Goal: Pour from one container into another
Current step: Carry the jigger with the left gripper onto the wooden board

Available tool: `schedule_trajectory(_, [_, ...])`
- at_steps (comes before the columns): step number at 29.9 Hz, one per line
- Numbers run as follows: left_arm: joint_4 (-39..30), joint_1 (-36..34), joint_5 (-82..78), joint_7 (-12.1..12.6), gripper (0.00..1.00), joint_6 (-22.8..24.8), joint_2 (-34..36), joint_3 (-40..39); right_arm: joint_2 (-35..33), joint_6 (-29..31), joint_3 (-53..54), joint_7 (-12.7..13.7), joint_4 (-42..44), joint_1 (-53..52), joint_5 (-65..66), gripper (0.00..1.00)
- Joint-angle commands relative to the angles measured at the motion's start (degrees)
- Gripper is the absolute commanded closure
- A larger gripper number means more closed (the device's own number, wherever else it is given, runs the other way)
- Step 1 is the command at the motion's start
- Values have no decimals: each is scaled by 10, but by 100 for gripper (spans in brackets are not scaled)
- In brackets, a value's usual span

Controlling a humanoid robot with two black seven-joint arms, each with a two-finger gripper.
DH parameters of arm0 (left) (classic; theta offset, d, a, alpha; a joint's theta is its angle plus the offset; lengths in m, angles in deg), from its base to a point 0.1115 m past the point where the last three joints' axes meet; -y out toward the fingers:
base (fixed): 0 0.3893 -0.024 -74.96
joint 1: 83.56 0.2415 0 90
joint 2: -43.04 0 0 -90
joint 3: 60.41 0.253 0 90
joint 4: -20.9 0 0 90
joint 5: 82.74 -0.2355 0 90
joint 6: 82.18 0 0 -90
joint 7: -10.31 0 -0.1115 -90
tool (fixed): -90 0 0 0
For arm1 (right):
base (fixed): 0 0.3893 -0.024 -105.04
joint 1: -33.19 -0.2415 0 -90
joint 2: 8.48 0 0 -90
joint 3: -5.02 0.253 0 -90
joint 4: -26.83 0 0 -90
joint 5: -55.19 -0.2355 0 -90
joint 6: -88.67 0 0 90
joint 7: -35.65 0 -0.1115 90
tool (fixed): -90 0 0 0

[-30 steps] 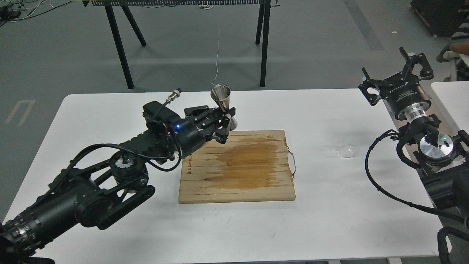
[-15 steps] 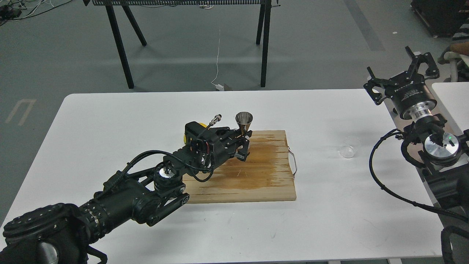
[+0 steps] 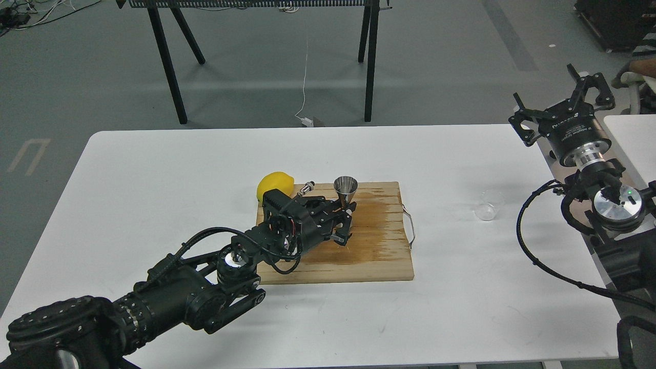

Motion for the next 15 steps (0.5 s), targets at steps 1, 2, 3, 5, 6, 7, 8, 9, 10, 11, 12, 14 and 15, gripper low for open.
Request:
schedule_trajectory(1, [-3, 2, 0, -1, 100, -1, 0, 7, 0, -1, 0, -1, -1, 0, 0, 1])
schedule_trajectory(2, [-3, 2, 0, -2, 99, -1, 0, 9, 0, -2, 0, -1, -1, 0, 0, 1])
schedule_trajectory(3, [-5, 3, 0, -2, 99, -1, 0, 11, 0, -2, 0, -1, -1, 0, 0, 1])
schedule_trajectory(5, [-7, 3, 0, -2, 98, 0, 0, 12, 0, -2, 0, -1, -1, 0, 0, 1])
schedule_trajectory(6, [-9, 5, 0, -2, 98, 0, 0, 14, 0, -2, 0, -1, -1, 0, 0, 1])
schedule_trajectory(7, [-10, 8, 0, -3, 98, 0, 0, 15, 0, -2, 0, -1, 0, 0, 0, 1])
schedule_trajectory(8, [-11, 8, 0, -3, 97, 0, 0, 15, 0, -2, 0, -1, 0, 0, 0, 1])
schedule_trajectory(9, [-11, 9, 0, -4, 96, 0, 0, 15, 0, -2, 0, -1, -1, 0, 0, 1])
schedule_trajectory(10, [-12, 9, 0, -4, 95, 1, 0, 16, 0, -2, -1, -1, -2, 0, 0, 1])
schedule_trajectory(11, [-12, 10, 0, -5, 95, 1, 0, 16, 1, -2, 0, -1, -1, 0, 0, 1])
schedule_trajectory(12, [-13, 12, 0, -6, 94, 2, 0, 17, 1, -2, 0, -1, -1, 0, 0, 1])
schedule_trajectory(14, [-14, 15, 0, -13, 92, 3, 0, 21, 1, -2, 0, -1, -1, 0, 0, 1])
schedule_trajectory(15, [-14, 16, 0, -14, 92, 3, 0, 23, 1, -2, 0, -1, 0, -1, 0, 1])
